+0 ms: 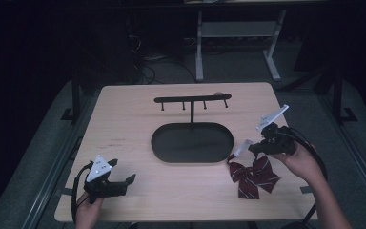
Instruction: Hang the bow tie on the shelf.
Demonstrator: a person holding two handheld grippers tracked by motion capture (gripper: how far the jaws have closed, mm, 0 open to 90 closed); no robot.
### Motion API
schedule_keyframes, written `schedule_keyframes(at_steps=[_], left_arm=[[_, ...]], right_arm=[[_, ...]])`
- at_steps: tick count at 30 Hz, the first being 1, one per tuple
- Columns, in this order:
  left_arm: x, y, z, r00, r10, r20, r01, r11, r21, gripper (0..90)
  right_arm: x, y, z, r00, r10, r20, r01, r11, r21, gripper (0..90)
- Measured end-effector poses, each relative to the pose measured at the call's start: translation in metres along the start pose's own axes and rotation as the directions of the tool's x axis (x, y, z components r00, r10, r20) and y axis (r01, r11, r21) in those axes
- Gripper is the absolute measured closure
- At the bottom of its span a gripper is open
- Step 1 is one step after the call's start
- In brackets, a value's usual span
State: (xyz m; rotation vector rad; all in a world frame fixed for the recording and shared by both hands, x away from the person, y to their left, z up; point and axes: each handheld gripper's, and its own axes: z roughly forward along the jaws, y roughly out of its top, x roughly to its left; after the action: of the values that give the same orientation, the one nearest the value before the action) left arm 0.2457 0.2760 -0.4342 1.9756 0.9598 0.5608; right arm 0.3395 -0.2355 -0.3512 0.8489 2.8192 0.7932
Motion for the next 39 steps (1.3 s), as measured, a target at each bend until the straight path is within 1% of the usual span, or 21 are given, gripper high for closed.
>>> schedule_keyframes(at_steps=[5, 8, 10, 17, 18, 19, 22, 31, 32, 33, 37, 39], left_arm=[[0.0, 0.0, 0.0, 1.0, 0.001, -0.001, -0.001, 1.0, 0.0, 13.0], [0.0, 0.0, 0.0, 1.0, 0.005, -0.001, -0.005, 1.0, 0.0, 13.0], [0.0, 0.0, 0.0, 1.0, 0.005, -0.001, -0.005, 1.0, -0.001, 13.0], [0.0, 0.0, 0.0, 1.0, 0.001, -0.001, -0.001, 1.0, -0.004, 13.0], [0.0, 0.0, 0.0, 1.0, 0.0, -0.001, 0.0, 1.0, -0.005, 13.0], [0.0, 0.0, 0.0, 1.0, 0.0, -0.001, 0.0, 1.0, -0.005, 13.0], [0.0, 0.0, 0.0, 1.0, -0.002, -0.001, 0.002, 1.0, -0.004, 13.0], [0.001, 0.0, 0.0, 1.0, -0.002, -0.003, 0.002, 1.0, -0.005, 13.0], [0.001, 0.0, 0.0, 1.0, -0.004, -0.002, 0.004, 1.0, -0.005, 13.0], [0.001, 0.0, 0.0, 1.0, -0.003, -0.002, 0.003, 1.0, -0.005, 13.0], [0.0, 0.0, 0.0, 1.0, -0.001, -0.002, 0.001, 1.0, -0.008, 13.0], [0.001, 0.0, 0.0, 1.0, -0.002, -0.002, 0.002, 1.0, -0.007, 13.0]], right_arm=[[0.011, 0.01, -0.011, 0.9987, -0.05, 0.011, 0.05, 0.999, -0.017, 89.6], [0.016, 0.016, -0.017, 0.9976, -0.069, 0.011, 0.069, 0.997, -0.025, 89.6], [0.018, 0.021, -0.021, 0.9959, -0.089, 0.016, 0.09, 0.996, -0.03, 89.5], [0.025, 0.038, -0.033, 0.9916, -0.127, 0.027, 0.128, 0.991, -0.04, 89.6], [0.027, 0.044, -0.036, 0.9906, -0.134, 0.025, 0.135, 0.99, -0.046, 89.6], [0.027, 0.044, -0.036, 0.9906, -0.134, 0.025, 0.135, 0.99, -0.046, 89.6], [0.03, 0.056, -0.041, 0.9877, -0.154, 0.031, 0.155, 0.987, -0.042, 89.5], [0.028, 0.084, -0.052, 0.9839, -0.175, 0.038, 0.176, 0.983, -0.054, 89.6], [0.028, 0.087, -0.053, 0.9844, -0.171, 0.041, 0.173, 0.984, -0.048, 89.6], [0.027, 0.091, -0.054, 0.9829, -0.178, 0.047, 0.18, 0.983, -0.046, 89.5], [0.024, 0.104, -0.06, 0.9838, -0.171, 0.054, 0.174, 0.983, -0.055, 89.6], [0.022, 0.109, -0.061, 0.9826, -0.176, 0.058, 0.18, 0.982, -0.058, 89.5]])
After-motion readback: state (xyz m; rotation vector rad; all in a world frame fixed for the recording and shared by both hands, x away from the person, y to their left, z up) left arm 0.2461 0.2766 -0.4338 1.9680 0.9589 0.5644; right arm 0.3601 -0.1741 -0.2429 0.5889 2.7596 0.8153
